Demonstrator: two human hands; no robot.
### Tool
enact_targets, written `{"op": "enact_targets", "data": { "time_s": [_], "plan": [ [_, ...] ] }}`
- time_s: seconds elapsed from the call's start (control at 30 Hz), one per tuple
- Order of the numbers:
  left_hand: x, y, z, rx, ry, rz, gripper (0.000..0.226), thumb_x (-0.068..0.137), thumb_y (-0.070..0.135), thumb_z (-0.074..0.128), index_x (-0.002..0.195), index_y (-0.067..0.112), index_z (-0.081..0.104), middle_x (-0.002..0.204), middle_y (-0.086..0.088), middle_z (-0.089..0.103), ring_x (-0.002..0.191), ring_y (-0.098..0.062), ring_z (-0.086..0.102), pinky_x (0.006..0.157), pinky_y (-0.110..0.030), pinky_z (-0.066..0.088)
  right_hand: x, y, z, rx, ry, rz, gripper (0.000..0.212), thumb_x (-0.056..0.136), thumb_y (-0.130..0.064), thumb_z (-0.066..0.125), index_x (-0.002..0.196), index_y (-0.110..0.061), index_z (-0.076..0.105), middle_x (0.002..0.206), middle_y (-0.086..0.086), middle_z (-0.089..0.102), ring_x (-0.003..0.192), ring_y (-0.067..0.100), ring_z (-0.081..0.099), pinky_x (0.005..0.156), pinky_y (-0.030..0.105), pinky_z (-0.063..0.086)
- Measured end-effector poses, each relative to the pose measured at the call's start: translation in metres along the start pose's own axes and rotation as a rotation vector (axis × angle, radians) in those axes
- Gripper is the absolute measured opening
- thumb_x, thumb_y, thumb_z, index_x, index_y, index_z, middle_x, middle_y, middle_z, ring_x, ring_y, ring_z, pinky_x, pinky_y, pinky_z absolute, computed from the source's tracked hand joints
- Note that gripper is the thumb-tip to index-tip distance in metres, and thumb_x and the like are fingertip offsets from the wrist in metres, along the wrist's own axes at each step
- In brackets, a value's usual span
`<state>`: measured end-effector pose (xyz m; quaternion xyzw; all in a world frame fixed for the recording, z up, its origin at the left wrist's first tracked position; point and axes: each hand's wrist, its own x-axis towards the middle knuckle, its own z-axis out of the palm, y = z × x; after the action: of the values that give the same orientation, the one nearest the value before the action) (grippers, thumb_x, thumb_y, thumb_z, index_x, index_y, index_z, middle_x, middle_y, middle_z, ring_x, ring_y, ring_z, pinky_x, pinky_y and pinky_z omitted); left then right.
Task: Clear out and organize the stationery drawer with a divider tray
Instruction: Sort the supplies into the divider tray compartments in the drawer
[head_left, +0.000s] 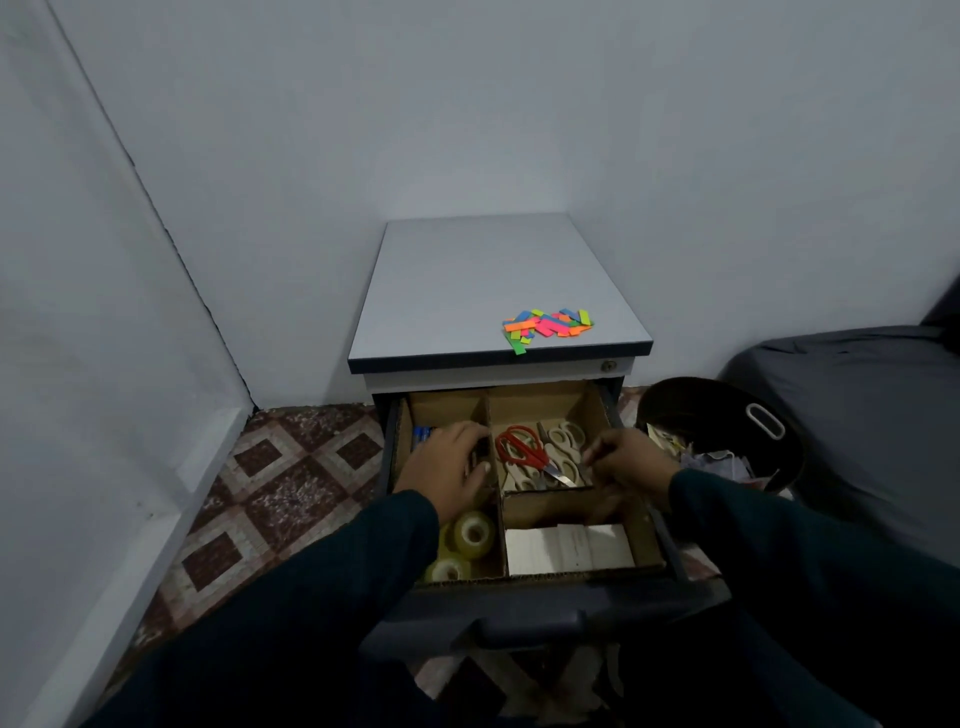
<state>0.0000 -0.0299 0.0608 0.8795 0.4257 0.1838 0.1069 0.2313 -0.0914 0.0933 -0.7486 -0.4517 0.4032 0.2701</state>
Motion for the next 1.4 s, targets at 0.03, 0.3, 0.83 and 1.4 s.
{"op": "enact_targets", "data": {
  "time_s": [0.03,0.3,0.83,1.4],
  "plan": [
    [0.008,0.003,-0.005,-0.016,0.015,-0.015,0.043,0.094,0.027,0.051,0.135,0.019,0.045,0.136,0.001,0.048,0.125,-0.016,0.043,0.105,-0.032,0.036,0.003,-0.008,-0.005,-0.003,0.011,-0.018,0.018,0.089,0.005,0.052,0.08,-0.01,0.057,0.088,0.01,0.06,0.074,0.017,0.057,0.064,0.025,0.05],
    [0.073,0.022,-0.037,-0.004,0.069,-0.076,0.027,0.095,0.023,0.051,0.12,0.021,0.058,0.123,0.002,0.056,0.115,-0.016,0.049,0.098,-0.03,0.039,0.03,-0.064,-0.038,0.054,0.038,-0.132,0.016,0.089,0.005,0.051,0.083,-0.01,0.054,0.082,0.002,0.055,0.07,0.012,0.055,0.058,0.019,0.047],
    [0.173,0.012,-0.045,0.223,-0.18,-0.023,0.035,0.095,0.031,0.053,0.13,0.029,0.055,0.143,0.005,0.043,0.126,-0.019,0.044,0.1,-0.031,0.035,0.124,-0.099,-0.048,-0.413,0.358,-0.295,0.026,0.086,-0.014,0.065,0.111,-0.007,0.061,0.113,0.013,0.059,0.102,0.025,0.056,0.082,0.028,0.042],
    [0.205,-0.008,-0.061,0.196,-0.15,-0.193,0.03,0.093,0.027,0.056,0.123,0.021,0.054,0.121,-0.002,0.061,0.105,-0.02,0.057,0.083,-0.028,0.046,0.158,-0.12,-0.059,-0.478,0.359,-0.289,0.017,0.089,-0.019,0.062,0.097,-0.005,0.067,0.103,0.011,0.067,0.095,0.026,0.062,0.078,0.031,0.049]
  ]
}}
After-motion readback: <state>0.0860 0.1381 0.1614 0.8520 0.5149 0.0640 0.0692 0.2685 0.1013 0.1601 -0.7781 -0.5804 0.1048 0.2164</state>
